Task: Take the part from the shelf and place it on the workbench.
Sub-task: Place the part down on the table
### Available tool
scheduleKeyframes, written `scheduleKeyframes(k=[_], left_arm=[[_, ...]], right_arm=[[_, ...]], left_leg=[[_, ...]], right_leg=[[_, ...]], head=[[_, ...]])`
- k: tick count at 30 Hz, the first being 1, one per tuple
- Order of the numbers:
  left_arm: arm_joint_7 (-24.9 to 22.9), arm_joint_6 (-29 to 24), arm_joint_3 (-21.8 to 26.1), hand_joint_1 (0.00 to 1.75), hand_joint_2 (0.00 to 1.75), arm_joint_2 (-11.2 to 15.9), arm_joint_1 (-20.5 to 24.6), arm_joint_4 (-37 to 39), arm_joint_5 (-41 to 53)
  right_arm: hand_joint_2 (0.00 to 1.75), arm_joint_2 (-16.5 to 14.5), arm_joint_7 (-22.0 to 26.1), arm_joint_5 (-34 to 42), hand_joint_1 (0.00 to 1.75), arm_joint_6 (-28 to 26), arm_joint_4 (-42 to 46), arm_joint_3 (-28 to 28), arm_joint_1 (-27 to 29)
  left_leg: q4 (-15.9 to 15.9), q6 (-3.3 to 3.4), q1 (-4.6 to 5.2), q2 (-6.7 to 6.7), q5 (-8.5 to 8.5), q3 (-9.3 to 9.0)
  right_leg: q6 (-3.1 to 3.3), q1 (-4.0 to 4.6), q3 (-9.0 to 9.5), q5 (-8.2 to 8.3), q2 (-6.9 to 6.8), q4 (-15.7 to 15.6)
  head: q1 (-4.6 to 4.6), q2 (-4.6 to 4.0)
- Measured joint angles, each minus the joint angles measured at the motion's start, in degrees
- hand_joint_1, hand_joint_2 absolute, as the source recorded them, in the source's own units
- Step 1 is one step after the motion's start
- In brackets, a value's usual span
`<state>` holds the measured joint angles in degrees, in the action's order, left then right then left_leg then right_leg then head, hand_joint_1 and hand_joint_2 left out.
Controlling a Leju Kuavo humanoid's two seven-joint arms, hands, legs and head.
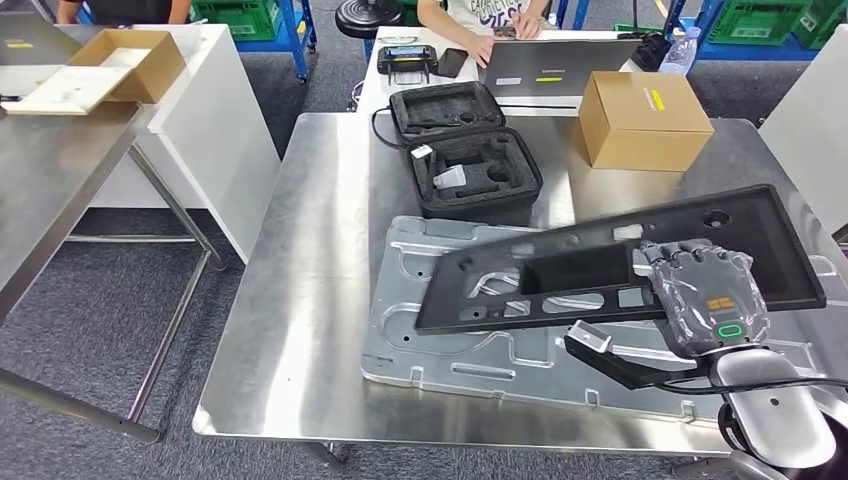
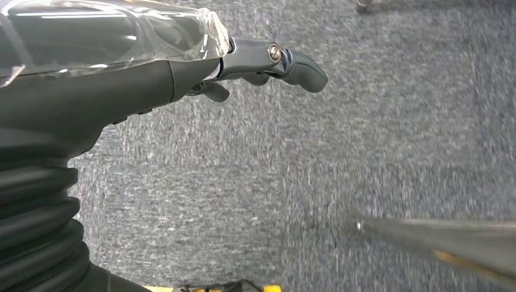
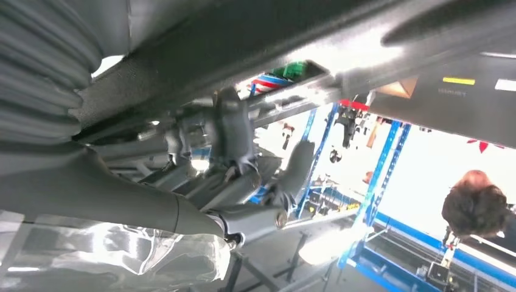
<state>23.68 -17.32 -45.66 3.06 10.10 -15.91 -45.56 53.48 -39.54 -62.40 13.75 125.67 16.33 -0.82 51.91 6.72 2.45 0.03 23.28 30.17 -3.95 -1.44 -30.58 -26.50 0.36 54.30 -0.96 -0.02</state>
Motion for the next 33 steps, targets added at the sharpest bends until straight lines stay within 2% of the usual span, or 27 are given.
scheduleKeyframes(k=[1,2,3,4,5,6,7,9,10,11,13,15,16,17,19,20,21,22,24,25,26,28,30,31,33], left_arm=[[0.0,-0.4,0.0,0.0,0.44,0.0,0.1,0.0,-0.2],[-0.2,-0.8,0.0,0.0,0.0,0.0,0.1,0.0,-0.4],[-0.4,-1.3,0.1,0.0,0.0,0.0,0.2,0.0,-0.7],[-0.7,-1.8,0.2,0.0,0.0,0.0,0.1,0.0,-1.1],[-1.0,-2.2,0.3,0.0,0.0,0.0,0.1,0.0,-1.5],[-1.3,-2.6,0.6,0.0,0.0,0.0,0.0,0.0,-1.9],[-1.5,-3.1,0.9,0.0,0.0,0.0,-0.1,0.0,-2.1],[-1.8,-3.7,1.3,0.0,0.0,0.0,-0.1,0.0,-2.5],[-1.9,-4.0,1.5,0.0,0.0,0.0,-0.2,0.0,-2.7],[-2.1,-4.1,1.7,0.0,0.0,0.0,-0.2,0.0,-2.9],[-2.5,-4.4,2.1,0.0,0.0,0.1,-0.3,0.0,-3.2],[-2.6,-4.5,2.5,0.0,0.0,0.0,-0.4,0.0,-3.3],[-2.6,-4.3,2.6,0.0,0.0,0.0,-0.4,0.0,-3.3],[-2.6,-4.0,2.7,0.0,0.0,0.0,-0.4,0.0,-3.3],[-2.5,-3.5,2.8,0.0,0.0,0.0,-0.6,0.0,-3.4],[-2.4,-3.4,2.9,0.0,0.0,-0.1,-0.7,0.0,-3.5],[-2.4,-3.2,2.9,0.0,0.0,-0.1,-0.8,0.0,-3.5],[-2.3,-3.2,2.9,0.0,0.0,-0.1,-0.8,0.0,-3.4],[-2.1,-3.2,3.0,0.0,0.0,0.0,-0.7,0.0,-3.4],[-2.0,-3.1,3.0,0.0,0.0,0.0,-0.6,0.0,-3.4],[-1.9,-3.1,3.1,0.0,0.0,0.1,-0.6,0.0,-3.3],[-1.8,-3.1,3.3,0.0,0.0,0.2,-0.5,0.0,-3.3],[-1.7,-3.0,3.6,0.0,0.0,0.2,-0.6,0.0,-3.3],[-1.7,-3.1,3.7,0.0,0.0,0.2,-0.6,0.0,-3.3],[-1.7,-3.1,3.9,0.0,0.0,0.2,-0.6,0.0,-3.3]], right_arm=[[0.0,0.0,0.0,0.0,0.0,-0.2,0.0,-0.2,0.0],[0.0,0.0,0.0,0.0,0.0,-0.3,0.0,-0.3,-0.1],[0.0,0.0,0.0,0.0,0.0,-0.5,0.0,-0.3,-0.1],[0.0,-0.1,0.0,-0.1,0.0,-0.6,0.0,-0.4,-0.1],[0.0,-0.1,0.0,-0.1,0.0,-0.6,0.0,-0.3,-0.1],[0.0,-0.2,0.0,-0.2,0.0,-0.6,0.0,-0.3,-0.1],[0.0,-0.2,0.0,-0.3,0.0,-0.6,-0.1,-0.4,-0.1],[0.0,-0.2,0.0,-0.4,0.0,-0.6,0.0,-0.4,-0.2],[0.0,-0.3,0.0,-0.5,0.0,-0.6,0.0,-0.5,-0.2],[0.0,-0.3,0.0,-0.5,0.0,-0.6,0.0,-0.5,-0.3],[0.0,-0.4,0.0,-0.6,0.0,-0.7,0.0,-0.6,-0.4],[0.0,-0.4,0.0,-0.6,0.0,-0.7,0.0,-0.7,-0.6],[0.0,-0.5,0.0,-0.6,0.0,-0.7,0.0,-0.7,-0.7],[0.0,-0.5,0.0,-0.6,0.0,-0.7,0.1,-0.8,-0.8],[0.0,-0.5,0.0,-0.7,0.0,-0.7,0.1,-0.8,-0.9],[0.0,-0.5,0.0,-0.7,0.0,-0.7,0.1,-0.9,-1.0],[0.0,-0.5,0.0,-0.7,0.0,-0.7,0.1,-0.9,-1.0],[0.0,-0.5,0.0,-0.7,0.0,-0.7,0.2,-0.9,-1.0],[0.0,-0.5,0.0,-0.7,0.0,-0.7,0.4,-1.1,-1.0],[0.0,-0.5,0.0,-0.7,0.0,-0.7,0.5,-1.2,-1.0],[0.0,-0.5,0.0,-0.7,0.0,-0.7,0.6,-1.3,-1.1],[0.0,-0.5,0.0,-0.7,0.0,-0.7,0.7,-1.3,-1.1],[0.0,-0.5,0.0,-0.7,0.0,-0.8,0.9,-1.6,-1.0],[0.0,-0.5,0.0,-0.7,0.0,-0.8,1.0,-1.9,-1.0],[0.0,-0.5,0.0,-0.7,0.0,-1.0,1.1,-2.2,-0.9]], left_leg=[[-0.5,-0.1,-0.25,-0.01,-0.25,-0.26],[-0.6,-0.13,-0.38,-0.03,-0.36,-0.33],[-0.6,-0.07,-0.4,-0.03,-0.35,-0.32],[-0.6,-0.06,-0.39,-0.03,-0.34,-0.33],[-0.5,-0.09,-0.39,-0.03,-0.3,-0.34],[-0.4,-0.14,-0.4,-0.03,-0.24,-0.35],[-0.2,-0.26,-0.43,-0.03,-0.12,-0.39],[0.3,-0.69,-0.33,-0.1,0.31,-0.38],[0.6,-0.93,-0.2,-0.13,0.55,-0.28],[0.9,-1.12,-0.06,-0.16,0.72,-0.15],[1.2,-1.36,0.02,-0.16,0.86,0.07],[2.6,-1.99,-0.17,-0.17,1.91,0.7],[5.0,-2.5,-0.39,-0.18,3.34,1.7],[8.6,-3.05,-0.74,-0.18,5.3,3.32],[17.2,-3.87,-1.49,-0.17,8.94,7.2],[19.7,-4.08,-1.79,-0.17,9.57,8.39],[19.9,-4.18,-2.02,-0.17,9.1,8.49],[17.4,-4.15,-2.16,-0.18,7.61,7.32],[8.2,-3.52,-2.09,-0.2,3.8,2.77],[4.4,-3.18,-1.9,-0.18,2.48,0.88],[2.0,-2.9,-1.66,-0.15,1.84,-0.23],[1.0,-2.64,-1.21,-0.08,1.57,-0.57],[0.2,-2.2,-1.39,-0.02,0.9,-0.98],[-0.2,-1.94,-1.54,0.03,0.54,-1.17],[-0.5,-1.6,-1.66,0.11,0.19,-1.28]], right_leg=[[-0.12,0.08,-1.01,-1.46,-0.04,2.3],[-0.18,0.05,-2.7,-3.39,-0.07,5.9],[-0.27,0.09,-4.78,-5.35,-0.07,10.1],[-0.41,0.07,-6.62,-6.6,-0.07,13.8],[-0.53,0.05,-7.7,-6.8,-0.08,15.8],[-0.64,0.02,-7.61,-5.79,-0.08,15.3],[-0.73,-0.05,-6.29,-3.81,-0.1,12.3],[-0.81,-0.19,-2.13,0.15,-0.21,3.7],[-0.64,-0.21,-0.7,1.21,-0.23,0.7],[-0.4,-0.18,-0.07,1.5,-0.24,-0.7],[0.29,-0.16,-0.15,1.5,-0.17,-0.9],[0.77,-0.32,-0.15,1.64,-0.17,-0.9],[0.97,-0.47,-0.13,1.72,-0.19,-1.0],[1.08,-0.49,-0.14,1.75,-0.2,-1.0],[1.18,-0.6,-0.21,1.77,-0.21,-1.0],[1.18,-0.67,-0.23,1.77,-0.21,-1.0],[1.17,-0.73,-0.21,1.77,-0.2,-1.0],[1.15,-0.76,-0.16,1.78,-0.19,-1.0],[1.02,-0.82,-0.03,1.8,-0.17,-1.0],[0.8,-0.82,0.01,1.82,-0.17,-1.0],[0.49,-0.88,0.02,1.86,-0.17,-1.0],[-0.34,-1.03,0.1,2.06,-0.16,-1.4],[-0.88,-1.16,-0.05,1.62,-0.18,-1.0],[-0.99,-1.1,-0.78,0.45,-0.17,0.6],[-1.01,-0.92,-3.96,-3.54,-0.18,7.7]], head=[[-0.03,0.0],[-0.05,0.0],[-0.07,0.0],[-0.07,0.0],[-0.07,0.0],[-0.07,0.0],[-0.07,0.0],[-0.08,0.0],[-0.06,0.0],[-0.04,0.0],[0.0,0.0],[0.05,0.0],[0.09,0.0],[0.15,0.0],[0.21,0.0],[0.22,0.0],[0.23,0.0],[0.24,0.0],[0.23,0.0],[0.22,0.0],[0.22,0.0],[0.21,0.0],[0.2,0.0],[0.18,0.0],[0.07,0.0]])
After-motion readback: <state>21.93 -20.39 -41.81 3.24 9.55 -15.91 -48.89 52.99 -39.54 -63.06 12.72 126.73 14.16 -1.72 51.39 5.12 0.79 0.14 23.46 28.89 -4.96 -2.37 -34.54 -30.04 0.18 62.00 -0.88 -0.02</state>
